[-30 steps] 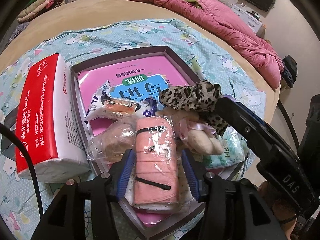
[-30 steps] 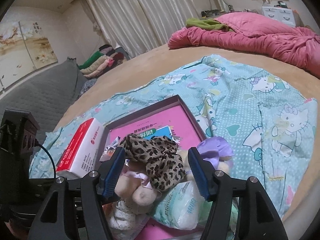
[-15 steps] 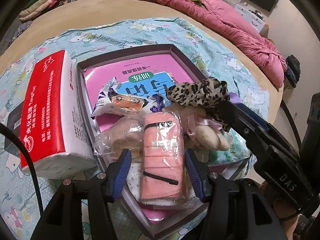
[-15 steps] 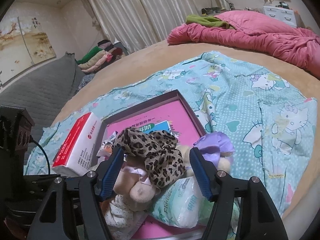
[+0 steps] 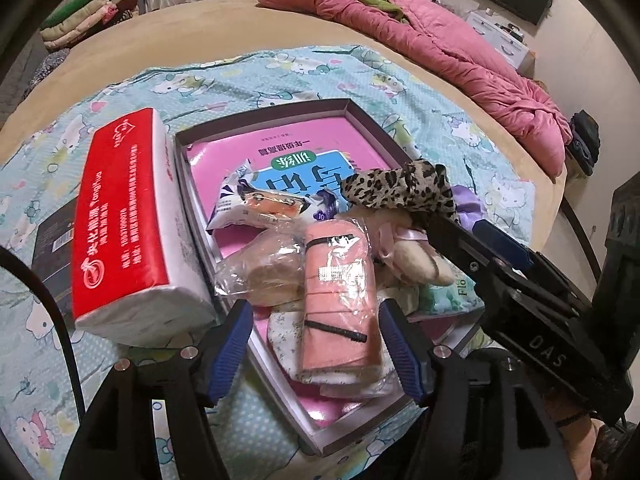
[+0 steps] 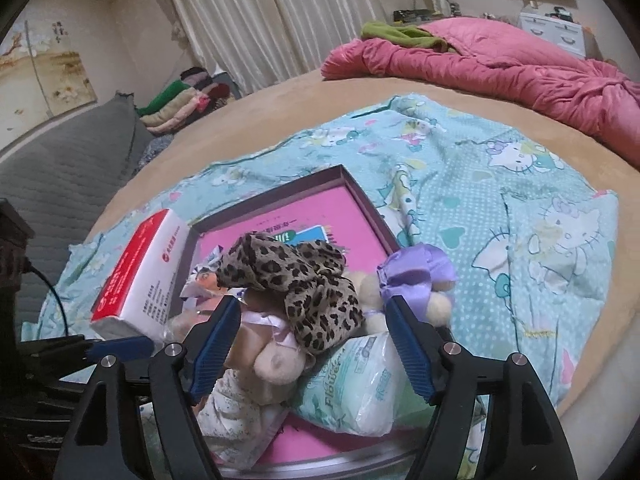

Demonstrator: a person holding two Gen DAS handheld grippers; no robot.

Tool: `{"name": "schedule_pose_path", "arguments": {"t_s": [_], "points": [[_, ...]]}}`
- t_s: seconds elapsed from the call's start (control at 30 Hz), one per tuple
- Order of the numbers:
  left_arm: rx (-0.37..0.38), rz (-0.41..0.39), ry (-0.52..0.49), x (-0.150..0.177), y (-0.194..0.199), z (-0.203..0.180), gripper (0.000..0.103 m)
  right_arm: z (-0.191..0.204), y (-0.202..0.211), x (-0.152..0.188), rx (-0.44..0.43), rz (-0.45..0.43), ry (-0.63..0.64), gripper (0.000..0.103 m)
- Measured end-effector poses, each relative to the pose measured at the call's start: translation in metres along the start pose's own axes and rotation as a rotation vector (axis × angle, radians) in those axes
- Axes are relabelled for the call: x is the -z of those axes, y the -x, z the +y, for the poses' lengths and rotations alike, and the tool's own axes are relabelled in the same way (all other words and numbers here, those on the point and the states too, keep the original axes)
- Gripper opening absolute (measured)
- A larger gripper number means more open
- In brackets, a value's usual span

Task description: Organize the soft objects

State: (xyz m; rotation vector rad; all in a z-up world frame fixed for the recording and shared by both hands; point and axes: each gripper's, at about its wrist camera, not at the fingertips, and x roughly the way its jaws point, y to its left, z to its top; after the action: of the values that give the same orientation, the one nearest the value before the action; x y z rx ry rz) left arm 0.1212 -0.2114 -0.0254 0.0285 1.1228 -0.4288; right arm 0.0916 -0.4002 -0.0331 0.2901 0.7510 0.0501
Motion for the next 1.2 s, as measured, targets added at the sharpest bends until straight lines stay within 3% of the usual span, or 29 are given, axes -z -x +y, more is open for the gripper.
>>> {"name": "schedule_pose_path", "arguments": {"t_s": [0.4,0.67,0.93,1.2], "points": [[-0.039,-0.054,0.009,0.009,0.023,0.012,0.070,0.024,0.017,0.000,0.057,-0.019,0.040,0.078],[-0.042,-0.081,0.037,0.014,0.043,0.024,0.083,0.047,0.049,-0.009,0.047,-0.057,0.050,0.080],[-0.073,-0.124,0.056,0.024,0.074,0.031,0.084,0.069,0.101,-0.012,0.052,-0.147,0.061,0.081],[-0.111,-0.135,0.059,0.044,0.099,0.034,0.084,0.077,0.134,0.002,0.088,-0.168,0.009,0.081]]}}
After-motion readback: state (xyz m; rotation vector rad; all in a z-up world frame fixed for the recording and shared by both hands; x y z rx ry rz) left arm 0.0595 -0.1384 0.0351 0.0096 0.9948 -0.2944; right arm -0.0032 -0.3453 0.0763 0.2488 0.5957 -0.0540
